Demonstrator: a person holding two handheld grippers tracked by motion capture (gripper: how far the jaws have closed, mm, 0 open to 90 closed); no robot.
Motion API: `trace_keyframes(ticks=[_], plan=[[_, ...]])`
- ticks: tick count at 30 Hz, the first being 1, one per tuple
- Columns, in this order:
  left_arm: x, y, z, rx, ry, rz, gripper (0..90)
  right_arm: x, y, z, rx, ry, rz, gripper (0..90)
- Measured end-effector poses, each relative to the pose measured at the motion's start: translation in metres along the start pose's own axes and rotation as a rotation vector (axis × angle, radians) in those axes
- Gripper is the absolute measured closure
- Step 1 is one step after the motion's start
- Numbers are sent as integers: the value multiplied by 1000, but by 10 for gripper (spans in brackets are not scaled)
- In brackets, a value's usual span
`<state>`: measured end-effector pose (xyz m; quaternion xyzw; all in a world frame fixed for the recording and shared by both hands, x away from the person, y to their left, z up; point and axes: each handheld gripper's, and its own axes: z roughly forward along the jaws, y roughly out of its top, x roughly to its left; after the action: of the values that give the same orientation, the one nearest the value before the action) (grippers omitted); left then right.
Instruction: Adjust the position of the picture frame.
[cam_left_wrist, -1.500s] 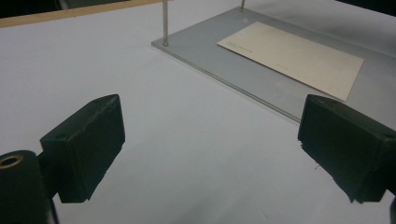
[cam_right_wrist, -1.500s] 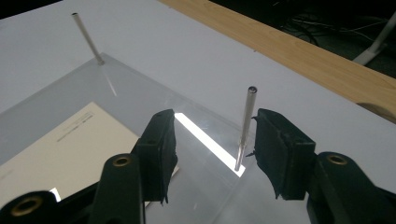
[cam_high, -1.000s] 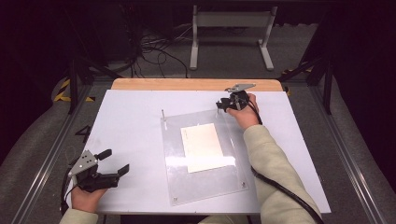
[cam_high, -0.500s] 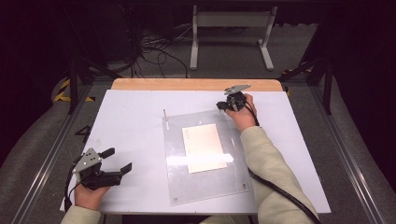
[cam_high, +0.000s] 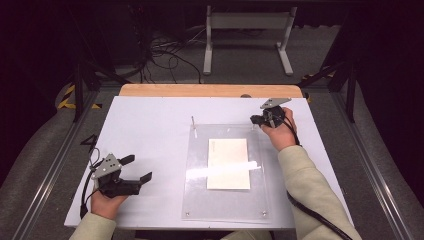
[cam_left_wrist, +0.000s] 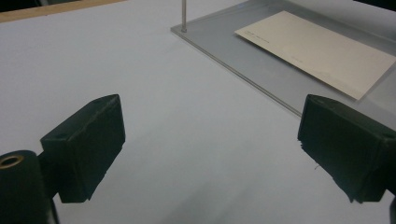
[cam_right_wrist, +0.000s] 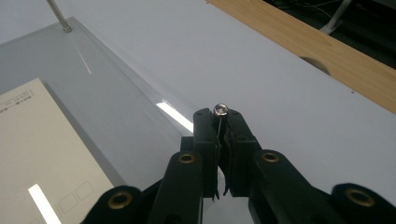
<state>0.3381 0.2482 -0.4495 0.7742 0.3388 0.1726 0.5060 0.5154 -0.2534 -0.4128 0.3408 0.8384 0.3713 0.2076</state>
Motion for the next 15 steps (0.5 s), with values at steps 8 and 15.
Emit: trace_keyframes(ticks=[8, 15], plan=[[0, 3, 7, -4, -19, 1, 78, 5, -13, 6, -31, 38, 26, 850], [1, 3, 8, -5, -19, 3, 78, 11, -8, 11, -22, 48, 21, 850]])
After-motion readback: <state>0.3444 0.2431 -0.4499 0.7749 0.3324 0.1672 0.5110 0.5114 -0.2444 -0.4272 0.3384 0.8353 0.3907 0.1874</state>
